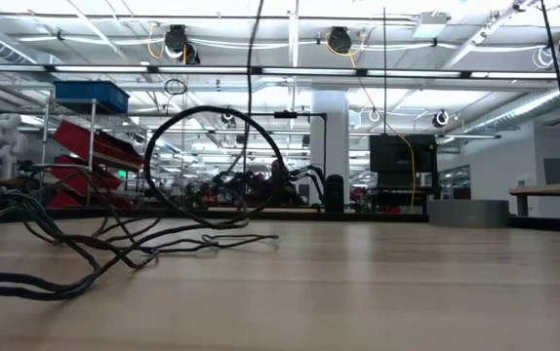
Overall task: Coil cords
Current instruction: Uncoil the black wire from the spool
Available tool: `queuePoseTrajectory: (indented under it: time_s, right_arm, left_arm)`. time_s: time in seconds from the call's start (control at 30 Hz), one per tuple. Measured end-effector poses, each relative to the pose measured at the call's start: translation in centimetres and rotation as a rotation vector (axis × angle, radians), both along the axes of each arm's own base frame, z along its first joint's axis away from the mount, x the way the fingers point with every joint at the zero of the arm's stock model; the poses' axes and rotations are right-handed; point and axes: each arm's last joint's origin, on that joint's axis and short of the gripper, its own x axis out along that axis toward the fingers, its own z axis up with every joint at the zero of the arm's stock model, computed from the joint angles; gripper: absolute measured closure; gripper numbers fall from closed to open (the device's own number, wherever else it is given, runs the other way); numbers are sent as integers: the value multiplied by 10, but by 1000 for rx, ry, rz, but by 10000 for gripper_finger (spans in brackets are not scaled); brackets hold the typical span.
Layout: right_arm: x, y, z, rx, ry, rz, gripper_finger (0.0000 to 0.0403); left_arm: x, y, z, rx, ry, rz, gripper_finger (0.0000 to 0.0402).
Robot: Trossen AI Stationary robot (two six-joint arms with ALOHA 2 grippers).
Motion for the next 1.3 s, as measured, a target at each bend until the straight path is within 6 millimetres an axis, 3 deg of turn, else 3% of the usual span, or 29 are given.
queuePoseTrajectory:
  time_s: [0.13,0.3,0.53,0.73,1.03,1.3]
  right_arm:
    - [-7,-6,21,57,-111,101,403]
    - [-18,-1,30,159,-167,256,403]
    - [-32,27,27,237,-131,397,403]
    - [-49,57,16,262,-48,424,403]
    - [-72,80,-11,201,77,283,403]
    - [-74,80,-35,145,129,127,403]
  left_arm:
    - [9,12,-7,-26,31,8,401]
    - [21,32,-21,-39,80,70,401]
    - [29,58,-37,-16,164,194,401]
    - [25,64,-42,45,190,295,401]
    - [-11,53,-19,12,130,279,401]
    - [-40,31,0,-51,51,191,401]
